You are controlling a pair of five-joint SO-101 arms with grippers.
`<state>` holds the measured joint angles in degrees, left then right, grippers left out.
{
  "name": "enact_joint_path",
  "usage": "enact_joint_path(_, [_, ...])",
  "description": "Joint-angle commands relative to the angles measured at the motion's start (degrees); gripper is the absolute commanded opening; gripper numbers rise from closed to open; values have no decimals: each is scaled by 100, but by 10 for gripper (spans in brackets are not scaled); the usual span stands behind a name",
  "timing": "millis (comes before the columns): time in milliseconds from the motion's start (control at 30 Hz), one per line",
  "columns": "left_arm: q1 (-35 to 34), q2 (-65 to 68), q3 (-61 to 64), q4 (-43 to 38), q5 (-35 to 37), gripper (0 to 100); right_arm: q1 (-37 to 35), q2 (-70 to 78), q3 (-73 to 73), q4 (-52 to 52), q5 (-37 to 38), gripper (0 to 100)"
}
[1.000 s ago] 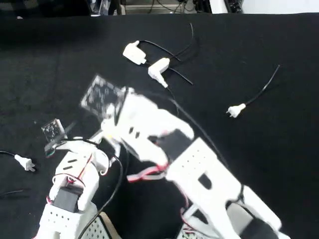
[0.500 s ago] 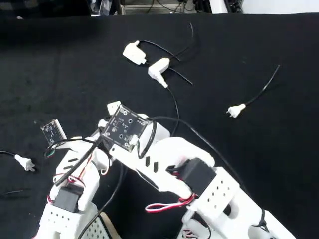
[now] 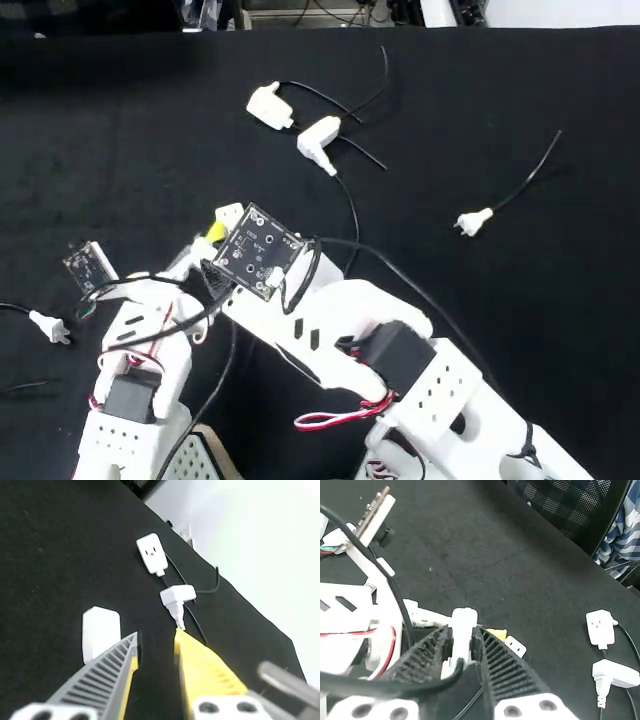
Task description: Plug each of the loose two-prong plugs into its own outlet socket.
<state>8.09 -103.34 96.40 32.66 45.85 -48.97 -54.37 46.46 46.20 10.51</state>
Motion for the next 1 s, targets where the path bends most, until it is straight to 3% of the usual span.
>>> enact_joint_path(0, [-251, -62, 110, -220, 53, 130, -35, -57, 4, 53, -35, 11])
enact_joint_path(333, [-215, -62, 110, -149, 35, 130, 360, -48, -48, -53, -62, 11])
enact_joint_path(633, [-365, -62, 110, 563, 18, 130, 668, 154, -391, -123, -62, 11])
enact_joint_path(800, [-1156, -62, 110, 668, 18, 130, 1222, 1341, -1068, -105, -88, 11])
enact_joint_path(967, [-2299, -62, 110, 677, 44, 130, 1793, 3108, -1631, -97, -615, 11])
